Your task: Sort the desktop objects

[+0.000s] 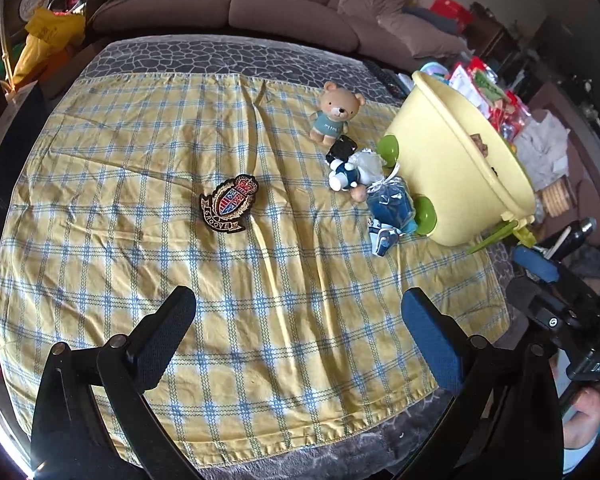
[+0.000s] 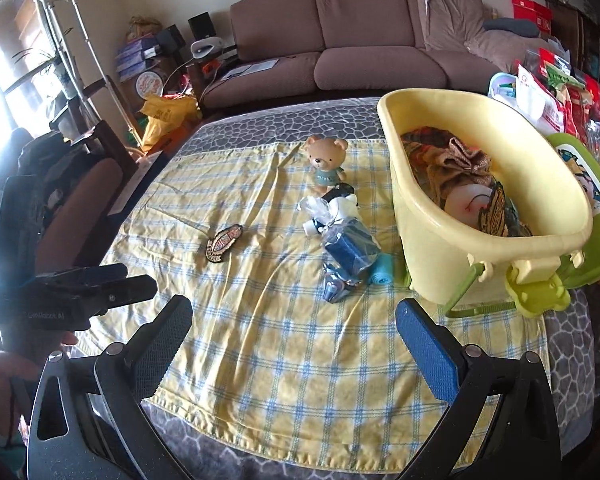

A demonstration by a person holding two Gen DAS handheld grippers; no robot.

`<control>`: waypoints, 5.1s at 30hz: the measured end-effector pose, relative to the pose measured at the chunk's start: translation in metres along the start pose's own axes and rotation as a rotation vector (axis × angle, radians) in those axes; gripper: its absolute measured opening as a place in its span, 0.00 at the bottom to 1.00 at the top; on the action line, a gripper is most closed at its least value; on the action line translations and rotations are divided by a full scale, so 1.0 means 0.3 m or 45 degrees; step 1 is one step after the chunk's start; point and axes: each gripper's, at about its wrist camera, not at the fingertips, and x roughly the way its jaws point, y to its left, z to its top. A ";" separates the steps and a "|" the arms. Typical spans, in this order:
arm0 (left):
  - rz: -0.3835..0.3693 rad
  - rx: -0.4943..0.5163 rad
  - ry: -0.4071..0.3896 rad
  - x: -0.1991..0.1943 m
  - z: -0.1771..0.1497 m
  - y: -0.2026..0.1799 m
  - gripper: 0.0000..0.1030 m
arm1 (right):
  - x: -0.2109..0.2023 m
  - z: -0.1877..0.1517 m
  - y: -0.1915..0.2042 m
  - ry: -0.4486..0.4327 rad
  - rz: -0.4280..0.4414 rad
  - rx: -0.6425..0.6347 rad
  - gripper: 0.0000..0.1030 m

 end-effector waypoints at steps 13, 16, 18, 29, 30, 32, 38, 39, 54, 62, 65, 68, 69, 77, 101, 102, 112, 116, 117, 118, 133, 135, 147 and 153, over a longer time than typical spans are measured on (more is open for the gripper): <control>-0.056 0.164 0.035 0.281 -0.012 -0.187 0.99 | 0.054 -0.082 -0.113 -0.020 -0.093 0.061 1.00; -0.093 0.159 0.027 0.332 -0.003 -0.212 0.96 | 0.034 -0.091 -0.158 -0.050 -0.078 0.116 1.00; -0.126 0.153 -0.003 0.357 0.003 -0.223 0.94 | 0.022 -0.095 -0.184 -0.056 -0.096 0.129 1.00; -0.082 0.291 0.024 0.530 0.014 -0.332 0.76 | 0.047 -0.139 -0.309 0.037 -0.108 0.207 0.99; -0.096 0.293 0.024 0.537 0.018 -0.342 0.75 | 0.046 -0.141 -0.316 0.036 -0.102 0.213 0.99; -0.094 0.286 0.018 0.552 0.029 -0.359 0.71 | 0.048 -0.145 -0.326 0.042 -0.098 0.217 0.99; -0.053 0.277 -0.026 0.566 0.036 -0.371 0.43 | 0.060 -0.145 -0.336 0.063 -0.098 0.213 0.99; -0.055 0.284 -0.029 0.562 0.034 -0.367 0.43 | 0.062 -0.146 -0.334 0.066 -0.101 0.203 0.99; -0.082 0.103 -0.035 0.301 0.051 -0.119 0.42 | 0.143 -0.120 -0.265 0.122 0.012 0.176 0.60; -0.109 0.031 -0.125 0.149 0.080 0.008 0.42 | 0.290 -0.068 -0.160 0.131 -0.160 -0.028 0.41; -0.137 0.017 -0.126 0.141 0.084 0.039 0.42 | 0.342 -0.053 -0.154 0.129 -0.198 -0.037 0.39; -0.157 0.000 -0.121 0.139 0.091 0.067 0.42 | 0.358 -0.035 -0.135 0.090 -0.207 -0.065 0.38; -0.164 -0.007 -0.119 0.137 0.094 0.074 0.42 | 0.356 -0.027 -0.127 0.067 -0.211 -0.070 0.38; -0.229 -0.038 -0.135 0.105 0.108 0.122 0.43 | 0.412 0.041 -0.078 0.002 -0.295 -0.133 0.54; -0.252 -0.105 -0.147 0.092 0.137 0.189 0.43 | 0.371 0.032 0.081 0.080 0.040 -0.223 0.61; -0.253 -0.105 -0.145 0.094 0.136 0.190 0.43 | 0.370 0.036 0.061 0.073 0.003 -0.212 0.62; -0.271 -0.118 -0.138 0.103 0.143 0.186 0.43 | 0.418 0.073 -0.086 0.059 -0.031 -0.043 0.48; -0.265 -0.120 -0.130 0.111 0.141 0.191 0.43 | 0.459 0.090 -0.097 0.074 -0.038 -0.007 0.42; -0.264 -0.122 -0.130 0.113 0.141 0.192 0.43 | 0.462 0.093 -0.098 0.077 -0.017 0.005 0.41; -0.263 -0.124 -0.129 0.114 0.141 0.194 0.43 | 0.465 0.096 -0.099 0.083 0.008 0.015 0.39; -0.260 -0.136 -0.133 0.110 0.143 0.205 0.43 | 0.380 0.114 0.044 0.036 0.109 -0.144 0.42; -0.258 -0.137 -0.130 0.112 0.141 0.207 0.43 | 0.420 0.125 0.018 0.062 -0.038 -0.139 0.42; -0.244 -0.140 -0.115 0.131 0.149 0.219 0.43 | 0.639 0.141 -0.075 0.166 -0.205 -0.137 0.42; -0.243 -0.139 -0.114 0.137 0.153 0.221 0.43 | 0.650 0.144 -0.090 0.180 -0.188 -0.101 0.36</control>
